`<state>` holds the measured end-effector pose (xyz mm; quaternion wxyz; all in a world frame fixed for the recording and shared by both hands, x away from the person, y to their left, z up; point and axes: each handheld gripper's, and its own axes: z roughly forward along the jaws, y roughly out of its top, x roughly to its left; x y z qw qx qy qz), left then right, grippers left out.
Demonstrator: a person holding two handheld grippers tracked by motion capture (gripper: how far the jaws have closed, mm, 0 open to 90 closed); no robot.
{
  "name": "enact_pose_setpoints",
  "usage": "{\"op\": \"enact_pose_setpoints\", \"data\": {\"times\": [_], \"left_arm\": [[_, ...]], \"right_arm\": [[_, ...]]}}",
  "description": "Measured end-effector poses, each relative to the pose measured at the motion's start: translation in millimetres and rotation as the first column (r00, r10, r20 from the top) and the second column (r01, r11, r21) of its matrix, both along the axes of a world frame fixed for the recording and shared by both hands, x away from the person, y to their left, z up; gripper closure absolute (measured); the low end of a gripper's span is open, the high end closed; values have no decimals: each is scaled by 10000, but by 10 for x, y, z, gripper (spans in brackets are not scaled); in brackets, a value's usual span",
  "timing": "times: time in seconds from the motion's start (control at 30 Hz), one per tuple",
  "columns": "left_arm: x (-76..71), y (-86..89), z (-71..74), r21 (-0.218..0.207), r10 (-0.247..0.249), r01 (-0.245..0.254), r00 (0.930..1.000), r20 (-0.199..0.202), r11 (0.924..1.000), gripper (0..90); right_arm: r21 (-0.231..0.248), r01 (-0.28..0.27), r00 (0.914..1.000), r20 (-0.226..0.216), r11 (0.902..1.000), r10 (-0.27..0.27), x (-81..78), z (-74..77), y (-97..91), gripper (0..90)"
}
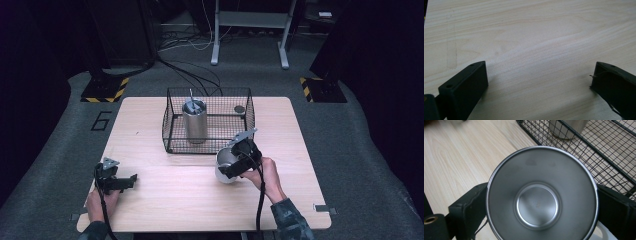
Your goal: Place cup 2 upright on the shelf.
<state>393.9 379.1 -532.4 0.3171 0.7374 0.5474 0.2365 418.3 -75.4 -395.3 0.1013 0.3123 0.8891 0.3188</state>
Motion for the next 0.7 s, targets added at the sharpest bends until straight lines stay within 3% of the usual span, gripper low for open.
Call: {"op": "enact_pose_setpoints", "data": {"times": [0.7], "left_arm": [[0,-1,0,-3,5,-5,10000,2,10000,3]], "right_arm": [[109,0,9995,314,9999,-3,44,396,-83,55]]}}
